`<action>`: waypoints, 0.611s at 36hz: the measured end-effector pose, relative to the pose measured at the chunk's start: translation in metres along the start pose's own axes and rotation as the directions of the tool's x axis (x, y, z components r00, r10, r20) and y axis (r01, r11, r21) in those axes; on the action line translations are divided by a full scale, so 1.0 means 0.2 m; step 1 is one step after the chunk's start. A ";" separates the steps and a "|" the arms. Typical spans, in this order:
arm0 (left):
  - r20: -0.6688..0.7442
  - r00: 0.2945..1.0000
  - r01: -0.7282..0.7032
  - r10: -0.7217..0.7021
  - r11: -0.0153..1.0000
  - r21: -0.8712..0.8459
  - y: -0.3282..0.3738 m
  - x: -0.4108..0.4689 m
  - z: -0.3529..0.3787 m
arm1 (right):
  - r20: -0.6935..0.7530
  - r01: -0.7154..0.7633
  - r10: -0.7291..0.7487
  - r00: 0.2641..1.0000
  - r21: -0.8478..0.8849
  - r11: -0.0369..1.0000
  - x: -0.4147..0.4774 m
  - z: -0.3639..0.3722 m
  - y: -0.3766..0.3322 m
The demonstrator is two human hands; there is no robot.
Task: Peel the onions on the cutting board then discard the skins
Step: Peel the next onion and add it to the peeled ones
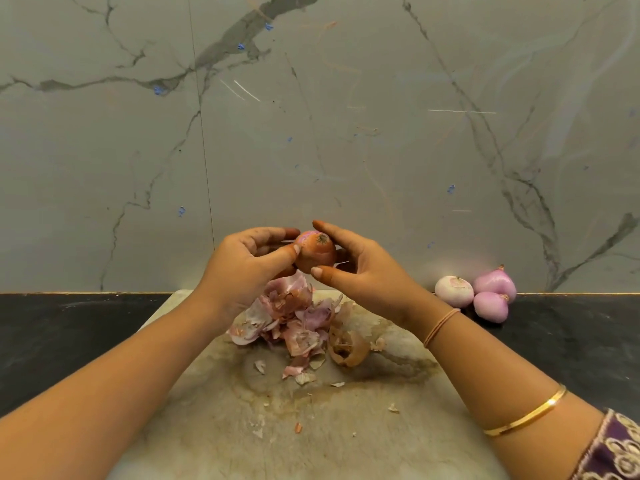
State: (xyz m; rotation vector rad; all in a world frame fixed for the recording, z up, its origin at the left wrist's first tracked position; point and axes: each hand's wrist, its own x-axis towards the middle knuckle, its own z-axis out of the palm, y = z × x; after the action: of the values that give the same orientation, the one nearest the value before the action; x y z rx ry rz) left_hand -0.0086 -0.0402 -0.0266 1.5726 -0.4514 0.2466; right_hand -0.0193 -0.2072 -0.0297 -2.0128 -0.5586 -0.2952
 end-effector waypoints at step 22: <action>-0.103 0.978 -0.159 0.183 0.965 0.210 -0.02 -0.01 0.01 | -0.059 0.171 -0.197 0.979 -0.296 0.940 0.00 0.01 0.01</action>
State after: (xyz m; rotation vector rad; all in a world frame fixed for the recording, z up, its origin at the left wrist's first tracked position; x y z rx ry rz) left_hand -0.0089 -0.0424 -0.0318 1.7053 -0.4796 0.5323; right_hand -0.0195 -0.2060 -0.0323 -2.2181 -0.6812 -0.6078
